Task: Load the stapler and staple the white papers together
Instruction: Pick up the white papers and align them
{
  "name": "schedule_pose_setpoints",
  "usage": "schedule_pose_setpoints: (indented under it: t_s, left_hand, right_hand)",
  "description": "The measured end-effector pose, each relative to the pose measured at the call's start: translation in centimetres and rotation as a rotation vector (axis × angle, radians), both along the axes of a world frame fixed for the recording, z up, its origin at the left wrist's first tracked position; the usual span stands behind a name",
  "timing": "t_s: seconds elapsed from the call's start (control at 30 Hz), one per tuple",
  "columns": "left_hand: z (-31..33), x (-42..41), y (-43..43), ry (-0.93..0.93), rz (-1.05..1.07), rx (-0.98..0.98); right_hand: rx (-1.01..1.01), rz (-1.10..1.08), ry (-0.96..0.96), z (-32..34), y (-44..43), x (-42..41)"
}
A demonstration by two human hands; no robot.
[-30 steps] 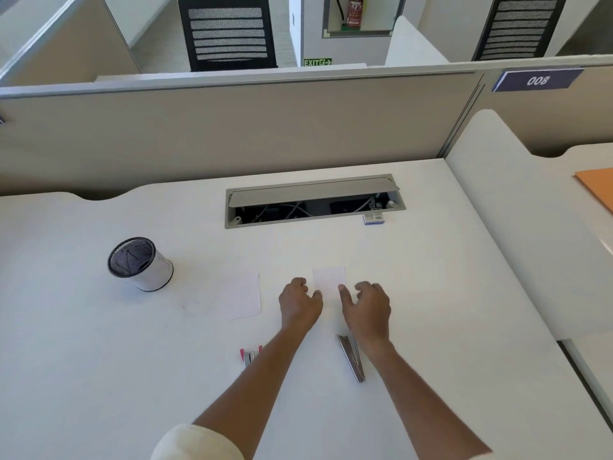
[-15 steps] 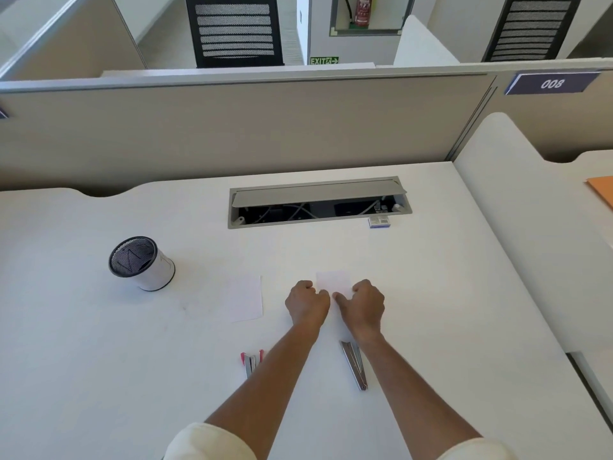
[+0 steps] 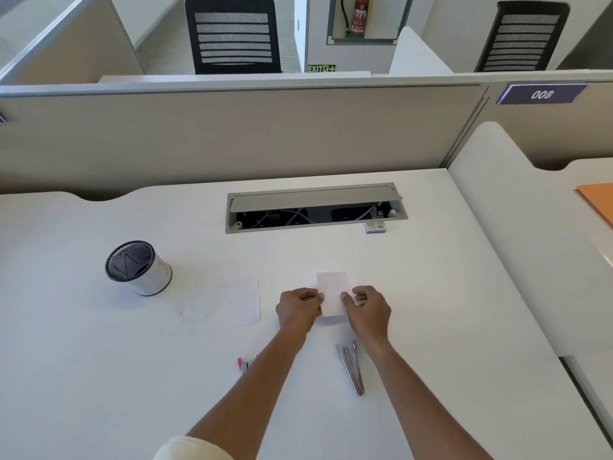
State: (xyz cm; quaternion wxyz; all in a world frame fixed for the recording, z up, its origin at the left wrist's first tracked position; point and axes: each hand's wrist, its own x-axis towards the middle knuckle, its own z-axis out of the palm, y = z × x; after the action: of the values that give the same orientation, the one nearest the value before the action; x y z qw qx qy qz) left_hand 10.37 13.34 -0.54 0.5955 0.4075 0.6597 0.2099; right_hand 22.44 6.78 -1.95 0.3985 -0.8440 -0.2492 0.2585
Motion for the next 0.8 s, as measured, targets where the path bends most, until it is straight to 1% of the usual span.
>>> schedule_pose_setpoints:
  t_s: [0.1,0.17,0.33,0.47,0.53,0.63,0.7,0.8]
  left_hand:
    - [0.8,-0.9,0.4,-0.092,-0.012,0.008]
    - [1.4,-1.5,0.5,-0.157,-0.026,0.01]
    - [4.5,-3.3,0.3,-0.304,-0.091,0.072]
    - [7.5,-5.3,-0.4,-0.327,-0.129,0.282]
    - [9.0,-6.5,-0.9,-0.319,-0.229,0.432]
    - [10.5,-7.9,-1.8,-0.246,-0.434,0.623]
    - [11.3,-8.3,-2.3,-0.261,-0.51,0.651]
    - [12.2,-8.4,-2.8,-0.277,-0.507,0.633]
  right_hand:
    - [0.096,-0.061,0.127,1.6,-0.6,0.2]
    - [0.148,-0.065,0.21,2.8,-0.9,0.2]
    - [0.293,-0.043,0.272,5.9,-1.3,-0.4]
    - [0.394,-0.013,0.311,8.8,-1.9,-1.0]
    - [0.438,0.013,0.325,10.1,-2.4,-1.4]
    - [0.455,0.043,0.334,11.9,-3.2,-2.0]
    - [0.454,0.063,0.339,13.1,-3.7,-2.5]
    - [0.463,0.095,0.328,14.7,-4.5,-3.2]
